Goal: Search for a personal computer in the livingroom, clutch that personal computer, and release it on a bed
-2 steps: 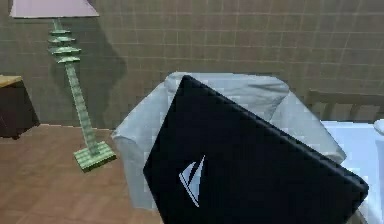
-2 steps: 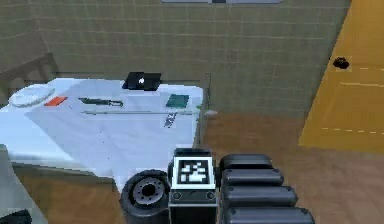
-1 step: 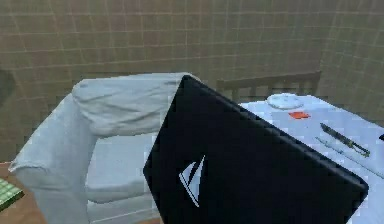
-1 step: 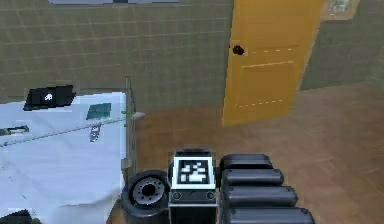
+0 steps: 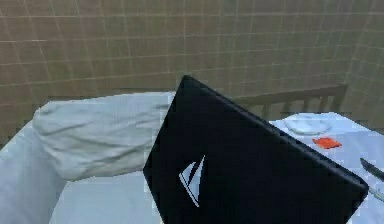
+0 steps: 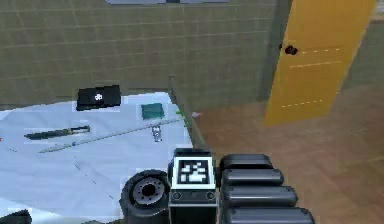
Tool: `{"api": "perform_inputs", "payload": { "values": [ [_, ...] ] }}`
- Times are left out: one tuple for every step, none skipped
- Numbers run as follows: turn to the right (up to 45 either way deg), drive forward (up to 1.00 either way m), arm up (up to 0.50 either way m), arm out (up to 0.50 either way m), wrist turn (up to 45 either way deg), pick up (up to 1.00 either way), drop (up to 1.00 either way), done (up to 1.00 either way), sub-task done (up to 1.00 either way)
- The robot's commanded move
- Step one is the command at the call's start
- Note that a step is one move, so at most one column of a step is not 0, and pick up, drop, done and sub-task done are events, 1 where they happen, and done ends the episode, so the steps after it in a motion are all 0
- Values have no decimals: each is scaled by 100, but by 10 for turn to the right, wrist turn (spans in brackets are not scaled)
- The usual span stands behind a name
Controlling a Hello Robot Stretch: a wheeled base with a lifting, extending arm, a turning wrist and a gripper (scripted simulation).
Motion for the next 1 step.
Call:
{"api": "perform_inputs", "payload": {
  "values": [
    [450,0,0,0,0,0,0,0,0]
  ]
}}
